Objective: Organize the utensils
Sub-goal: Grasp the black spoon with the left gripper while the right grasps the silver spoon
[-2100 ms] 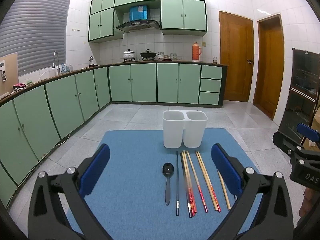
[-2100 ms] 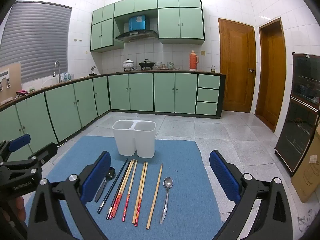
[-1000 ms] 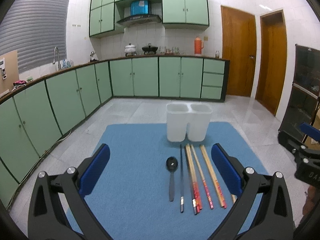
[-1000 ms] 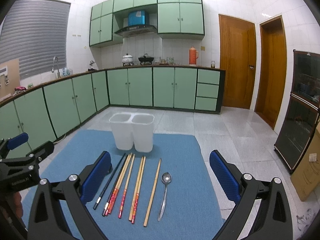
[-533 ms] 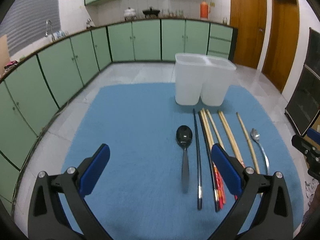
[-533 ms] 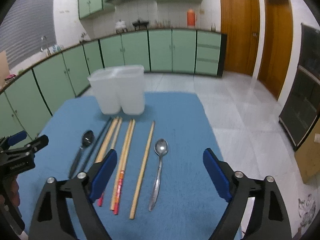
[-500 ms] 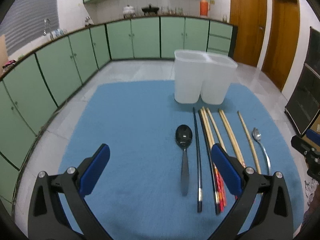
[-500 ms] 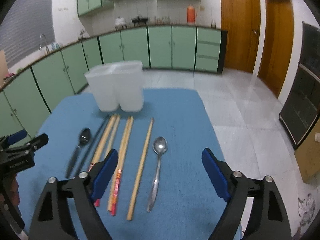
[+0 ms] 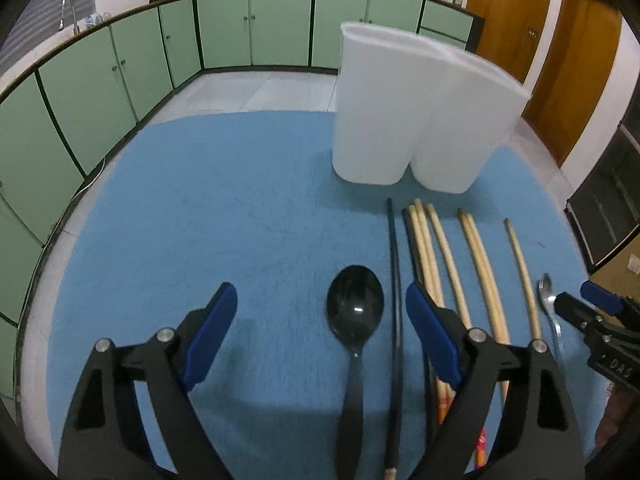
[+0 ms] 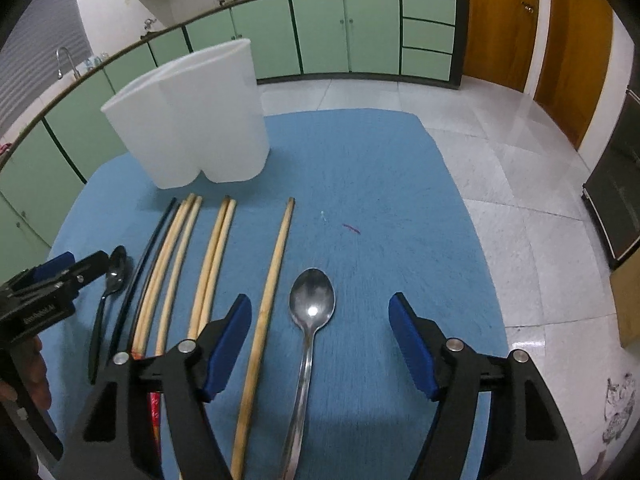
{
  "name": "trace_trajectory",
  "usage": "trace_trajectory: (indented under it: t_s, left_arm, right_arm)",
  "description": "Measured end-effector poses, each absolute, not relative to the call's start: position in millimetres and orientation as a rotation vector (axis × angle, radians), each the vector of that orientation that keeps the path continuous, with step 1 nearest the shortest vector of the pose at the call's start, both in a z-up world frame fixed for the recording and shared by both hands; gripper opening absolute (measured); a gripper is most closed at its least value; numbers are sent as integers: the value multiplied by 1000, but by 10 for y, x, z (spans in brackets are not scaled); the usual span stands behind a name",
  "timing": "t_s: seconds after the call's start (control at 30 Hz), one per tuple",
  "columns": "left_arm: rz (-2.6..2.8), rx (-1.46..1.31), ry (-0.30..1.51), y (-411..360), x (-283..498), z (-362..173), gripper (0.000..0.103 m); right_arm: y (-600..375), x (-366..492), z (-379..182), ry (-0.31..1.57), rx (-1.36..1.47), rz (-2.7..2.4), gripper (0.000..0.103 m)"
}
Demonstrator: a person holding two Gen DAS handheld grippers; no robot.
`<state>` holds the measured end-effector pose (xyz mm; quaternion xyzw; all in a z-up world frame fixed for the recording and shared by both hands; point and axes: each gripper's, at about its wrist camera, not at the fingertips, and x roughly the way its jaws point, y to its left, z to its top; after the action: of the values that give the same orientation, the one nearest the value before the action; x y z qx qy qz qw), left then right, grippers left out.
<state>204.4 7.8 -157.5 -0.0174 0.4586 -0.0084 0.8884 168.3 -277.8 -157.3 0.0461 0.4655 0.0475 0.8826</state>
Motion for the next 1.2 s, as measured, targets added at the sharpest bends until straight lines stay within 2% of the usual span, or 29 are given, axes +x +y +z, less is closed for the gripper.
trace_trajectory:
  t_s: [0.23, 0.47, 0.53, 0.73, 0.8, 0.83, 0.87, 1.07, 1.2]
  left_arm:
    - [-15, -40, 1002, 105, 2148, -1736, 77]
    - [-17, -7, 1005, 25, 2234, -1741, 76]
    - [-17, -13, 1005, 20, 2262, -1732, 76]
    - [-29, -13, 979, -66, 2136, -1746, 52]
    - [-36, -21, 973, -70, 2106, -1723, 43]
    - [-40, -25, 970, -60, 2102, -1714, 36]
    - [-42, -33, 965, -61, 2085, -1707, 34]
    - [-80, -74, 937, -25, 1985, -1629, 34]
    - [-91, -62, 831, 4, 1829, -1431, 34]
  right_arm:
    - [-2755, 1748, -1668, 1001, 93, 104, 67]
    - [-2784, 1778, -1696, 1015, 100, 108, 65]
    - [-2789, 1782, -1688, 1016, 105, 111, 62]
    - [-2764, 1786, -1662, 1023, 124, 151, 39]
    - [-2759, 1782, -1655, 1022, 130, 158, 26]
    - [-2761, 1775, -1650, 1021, 126, 156, 27]
    - [-2764, 1771, -1655, 1026, 120, 152, 27]
    - [-2780, 1663, -1594, 991, 137, 174, 26]
    - [-2861, 1540, -1444, 923, 131, 181, 26]
